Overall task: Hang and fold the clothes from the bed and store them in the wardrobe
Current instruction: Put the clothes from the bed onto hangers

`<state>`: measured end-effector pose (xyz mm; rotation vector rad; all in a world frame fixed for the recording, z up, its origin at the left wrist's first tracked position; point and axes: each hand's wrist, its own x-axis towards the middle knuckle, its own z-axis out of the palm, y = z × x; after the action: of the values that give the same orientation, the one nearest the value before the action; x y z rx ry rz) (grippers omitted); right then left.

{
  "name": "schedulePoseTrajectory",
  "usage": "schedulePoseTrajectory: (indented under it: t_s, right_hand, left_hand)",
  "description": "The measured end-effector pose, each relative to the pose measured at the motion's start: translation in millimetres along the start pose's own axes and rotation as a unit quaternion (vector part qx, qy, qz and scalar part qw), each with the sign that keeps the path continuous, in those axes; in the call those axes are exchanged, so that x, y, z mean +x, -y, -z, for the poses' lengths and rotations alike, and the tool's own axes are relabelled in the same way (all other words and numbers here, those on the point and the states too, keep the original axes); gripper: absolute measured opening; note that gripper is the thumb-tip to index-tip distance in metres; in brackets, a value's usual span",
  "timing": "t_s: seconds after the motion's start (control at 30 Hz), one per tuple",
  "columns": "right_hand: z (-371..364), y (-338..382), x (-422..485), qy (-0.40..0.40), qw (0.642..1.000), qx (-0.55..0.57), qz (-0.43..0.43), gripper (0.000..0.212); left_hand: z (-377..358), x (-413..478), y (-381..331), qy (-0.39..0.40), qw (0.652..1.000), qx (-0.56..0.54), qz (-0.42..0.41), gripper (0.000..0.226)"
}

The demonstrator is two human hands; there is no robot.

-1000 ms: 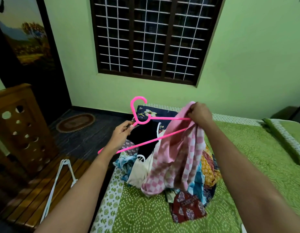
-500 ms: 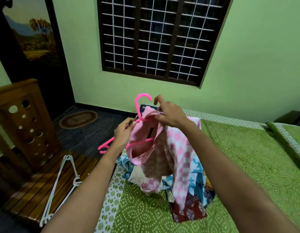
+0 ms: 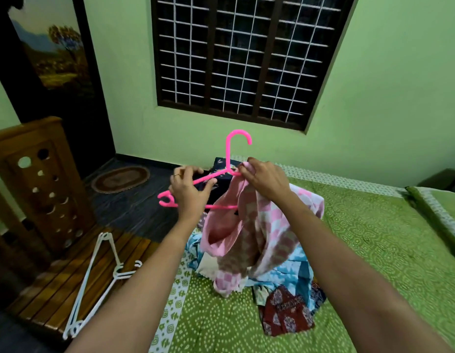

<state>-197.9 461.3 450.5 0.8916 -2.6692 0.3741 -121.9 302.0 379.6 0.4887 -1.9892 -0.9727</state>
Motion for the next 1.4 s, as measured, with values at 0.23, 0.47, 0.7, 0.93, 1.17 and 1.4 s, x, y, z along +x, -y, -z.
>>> schedulePoseTrajectory:
  t_s: [0.23,0.47,0.7,0.93,1.17,1.4]
  right_hand:
    - [21.2,-2.7,2.2,-0.052,0.998,0.017,-0.031,0.038]
    - [21.4,-11.0,-3.3,-0.053,0.993,0.075,-0.073,0.033]
    - [16.1,-32.2,-11.9,-0.046,0.996,0.041,-0.071,0.032]
    - [5.3,-63.8,-26.9,-0.067,0.996,-0.021,-0.048,0.058]
    - [-1.7,-66.6,-27.8,-0.044,0.992,-0.115,-0.034,0.039]
    - [-17.7,-50.4,-21.7,-0.03,0.994,0.001,-0.101,0.037]
  left_hand:
    - [-9.0,-39.3,19.2,0.161,0.974,0.107,0.12,0.021]
    - [-22.6,-35.0,42.9,0.229,0.937,0.091,0.249,0.021]
    - [-27.0,-18.9,56.8,0.076,0.827,-0.239,0.503,0.016]
    - [-12.0,-0.6,47.2,0.025,0.859,-0.205,0.468,0.018]
    - [5.8,9.5,20.2,0.041,0.979,0.048,0.192,0.025]
    - [-8.9,2.5,-19.4,0.256,0.965,-0.053,-0.018,0.017]
